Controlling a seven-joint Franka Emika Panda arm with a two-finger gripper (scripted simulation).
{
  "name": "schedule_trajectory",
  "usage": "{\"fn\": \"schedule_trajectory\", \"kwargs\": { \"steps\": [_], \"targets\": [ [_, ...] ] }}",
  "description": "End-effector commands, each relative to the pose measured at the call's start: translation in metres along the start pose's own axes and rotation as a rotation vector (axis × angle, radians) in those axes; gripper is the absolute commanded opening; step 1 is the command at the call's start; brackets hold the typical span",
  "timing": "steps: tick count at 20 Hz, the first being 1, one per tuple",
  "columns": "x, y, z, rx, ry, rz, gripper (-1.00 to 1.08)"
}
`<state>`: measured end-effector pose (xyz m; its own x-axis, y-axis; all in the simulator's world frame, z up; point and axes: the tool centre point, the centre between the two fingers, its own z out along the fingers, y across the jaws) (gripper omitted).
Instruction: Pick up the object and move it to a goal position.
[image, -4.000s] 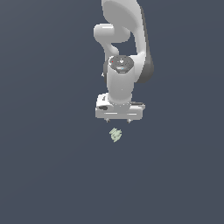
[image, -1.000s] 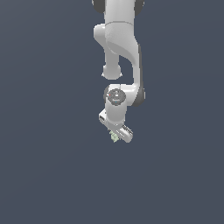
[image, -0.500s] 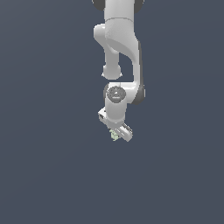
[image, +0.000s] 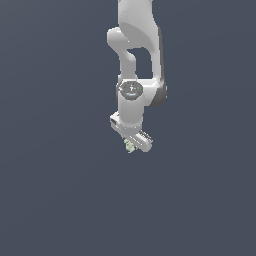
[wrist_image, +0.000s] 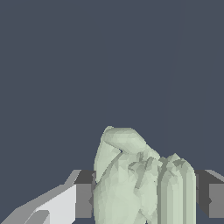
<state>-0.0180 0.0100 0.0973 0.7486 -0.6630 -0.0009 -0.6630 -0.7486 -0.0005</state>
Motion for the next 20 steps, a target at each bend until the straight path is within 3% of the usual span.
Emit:
{"fn": "schedule_trajectory", "kwargs": {
  "steps": [1,20],
  "targets": [
    [-0.003,0.005,-0.022,0.001,0.0,0.0,-1.0],
    [-0.026,0.055,-0.231,0.0,0.001,0.002,-1.0]
  ]
}}
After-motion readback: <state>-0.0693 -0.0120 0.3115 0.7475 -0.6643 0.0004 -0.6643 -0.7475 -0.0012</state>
